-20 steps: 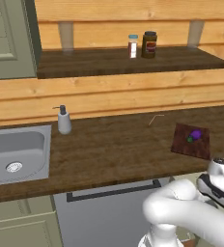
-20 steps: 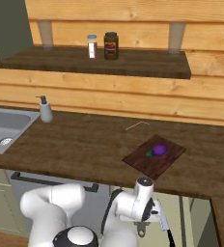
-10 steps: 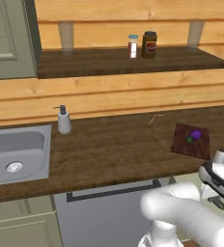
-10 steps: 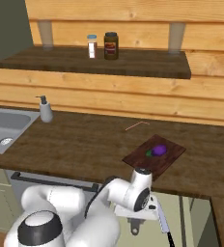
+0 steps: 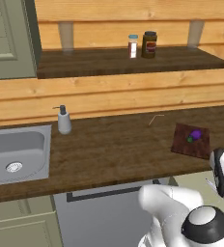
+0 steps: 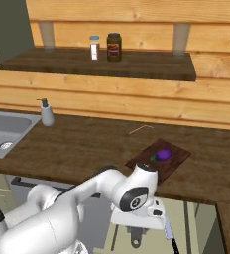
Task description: Place the appropriate cutting tool for cutting the eggplant skin on the cutting board.
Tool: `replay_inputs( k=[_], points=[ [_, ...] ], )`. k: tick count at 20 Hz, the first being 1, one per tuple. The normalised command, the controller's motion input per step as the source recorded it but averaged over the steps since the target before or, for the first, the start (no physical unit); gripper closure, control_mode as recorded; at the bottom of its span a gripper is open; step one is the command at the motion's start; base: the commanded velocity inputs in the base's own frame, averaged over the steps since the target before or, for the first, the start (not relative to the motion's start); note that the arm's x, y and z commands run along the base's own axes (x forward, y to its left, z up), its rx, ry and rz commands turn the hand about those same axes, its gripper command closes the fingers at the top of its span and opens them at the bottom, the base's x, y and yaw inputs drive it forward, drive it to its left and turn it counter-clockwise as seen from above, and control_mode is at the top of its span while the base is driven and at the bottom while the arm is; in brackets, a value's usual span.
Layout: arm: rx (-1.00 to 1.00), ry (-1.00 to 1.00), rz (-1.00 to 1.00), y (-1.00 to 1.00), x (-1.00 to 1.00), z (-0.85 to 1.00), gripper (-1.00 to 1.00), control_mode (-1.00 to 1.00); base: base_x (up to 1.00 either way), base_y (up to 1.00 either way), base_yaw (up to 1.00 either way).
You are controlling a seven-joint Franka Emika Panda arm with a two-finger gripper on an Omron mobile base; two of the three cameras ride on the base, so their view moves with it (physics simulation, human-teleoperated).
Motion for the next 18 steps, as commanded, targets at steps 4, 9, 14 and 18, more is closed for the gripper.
replay_inputs(
  k=[4, 9, 14, 18],
  points=[
    [0.00, 0.00, 0.00, -0.23, 0.00, 1.00, 1.00, -1.00, 0.00, 0.00, 0.00],
    [0.00, -0.01, 0.00, -0.29, 0.43, 0.78, 1.00, -1.00, 0.00, 0.00, 0.00],
    [0.01, -0.01, 0.00, -0.40, 0.62, 0.31, 1.00, -1.00, 0.00, 0.00, 0.00],
    [0.06, 0.00, 0.00, -0.39, 0.87, 0.02, 1.00, -1.00, 0.00, 0.00, 0.00]
  ],
)
